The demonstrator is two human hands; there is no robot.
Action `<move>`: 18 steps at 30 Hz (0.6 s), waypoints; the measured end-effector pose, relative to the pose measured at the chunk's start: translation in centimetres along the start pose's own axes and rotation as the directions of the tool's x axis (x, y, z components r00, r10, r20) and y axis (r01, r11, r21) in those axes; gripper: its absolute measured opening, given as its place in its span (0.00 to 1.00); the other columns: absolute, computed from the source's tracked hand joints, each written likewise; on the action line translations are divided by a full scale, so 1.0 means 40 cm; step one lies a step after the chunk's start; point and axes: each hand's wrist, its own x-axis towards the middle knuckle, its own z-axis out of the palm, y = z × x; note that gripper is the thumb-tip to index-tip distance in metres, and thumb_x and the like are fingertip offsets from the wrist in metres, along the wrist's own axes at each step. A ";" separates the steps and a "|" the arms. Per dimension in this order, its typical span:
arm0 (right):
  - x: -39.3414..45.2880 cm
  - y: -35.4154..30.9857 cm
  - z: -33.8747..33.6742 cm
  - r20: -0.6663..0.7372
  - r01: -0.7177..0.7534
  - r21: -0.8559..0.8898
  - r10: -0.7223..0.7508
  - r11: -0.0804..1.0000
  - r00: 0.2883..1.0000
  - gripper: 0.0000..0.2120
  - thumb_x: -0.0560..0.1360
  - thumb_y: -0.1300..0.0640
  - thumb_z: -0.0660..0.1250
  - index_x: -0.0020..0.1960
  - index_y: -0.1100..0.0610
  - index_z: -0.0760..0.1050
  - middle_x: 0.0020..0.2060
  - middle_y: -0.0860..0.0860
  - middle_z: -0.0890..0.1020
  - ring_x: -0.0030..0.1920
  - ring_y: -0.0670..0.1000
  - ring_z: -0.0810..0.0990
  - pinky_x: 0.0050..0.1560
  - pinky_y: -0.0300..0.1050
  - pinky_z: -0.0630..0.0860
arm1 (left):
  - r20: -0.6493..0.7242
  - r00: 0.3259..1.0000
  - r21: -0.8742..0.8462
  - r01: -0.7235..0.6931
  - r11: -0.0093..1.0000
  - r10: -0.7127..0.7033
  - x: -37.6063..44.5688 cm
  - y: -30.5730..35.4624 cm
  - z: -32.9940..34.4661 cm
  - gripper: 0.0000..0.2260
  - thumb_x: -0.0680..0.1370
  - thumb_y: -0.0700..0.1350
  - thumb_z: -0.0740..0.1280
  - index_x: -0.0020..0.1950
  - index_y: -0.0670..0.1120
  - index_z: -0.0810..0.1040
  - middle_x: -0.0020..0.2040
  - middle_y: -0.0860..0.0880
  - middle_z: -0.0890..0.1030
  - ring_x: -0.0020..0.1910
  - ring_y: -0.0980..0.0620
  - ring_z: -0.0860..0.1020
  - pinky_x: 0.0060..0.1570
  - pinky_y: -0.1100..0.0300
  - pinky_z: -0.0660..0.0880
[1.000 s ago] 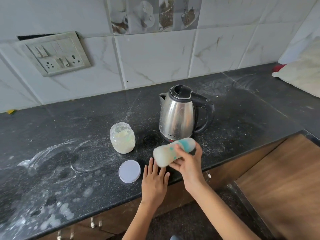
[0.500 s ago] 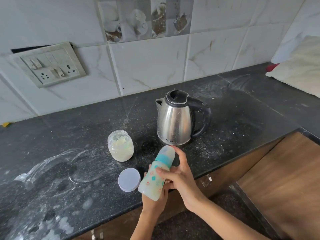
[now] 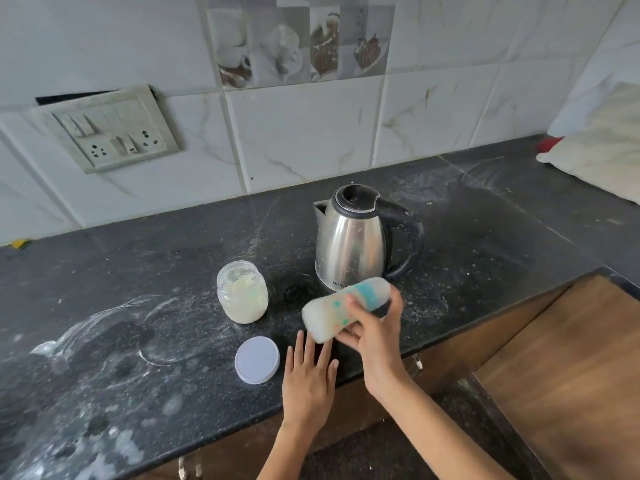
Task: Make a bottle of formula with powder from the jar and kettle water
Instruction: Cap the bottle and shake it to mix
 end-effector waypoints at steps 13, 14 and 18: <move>-0.048 0.080 0.004 0.141 -0.147 -0.218 0.180 0.965 0.973 0.35 0.69 0.63 0.78 0.68 0.42 0.67 0.58 0.57 0.81 0.53 0.58 0.85 0.43 0.55 0.84 | 0.090 0.988 -0.434 0.152 0.888 -0.124 0.014 0.092 -0.075 0.21 0.73 0.41 0.72 0.64 0.43 0.73 0.74 0.48 0.62 0.55 0.53 0.81 0.53 0.61 0.79; -0.060 0.077 0.005 0.160 -0.161 -0.252 0.205 0.954 0.966 0.35 0.67 0.63 0.78 0.67 0.42 0.68 0.57 0.56 0.82 0.52 0.58 0.85 0.43 0.56 0.83 | 0.158 0.982 -0.373 0.159 0.914 -0.106 0.002 0.099 -0.067 0.23 0.71 0.32 0.72 0.64 0.41 0.72 0.72 0.42 0.63 0.57 0.52 0.79 0.52 0.59 0.79; 0.007 -0.002 -0.022 -0.033 -0.007 -0.035 0.005 0.999 0.999 0.30 0.73 0.64 0.73 0.68 0.45 0.65 0.57 0.56 0.81 0.50 0.59 0.86 0.41 0.54 0.84 | 0.088 0.972 -0.373 0.235 0.898 -0.218 0.020 0.032 -0.075 0.19 0.82 0.52 0.52 0.68 0.50 0.73 0.67 0.41 0.74 0.67 0.41 0.71 0.63 0.40 0.71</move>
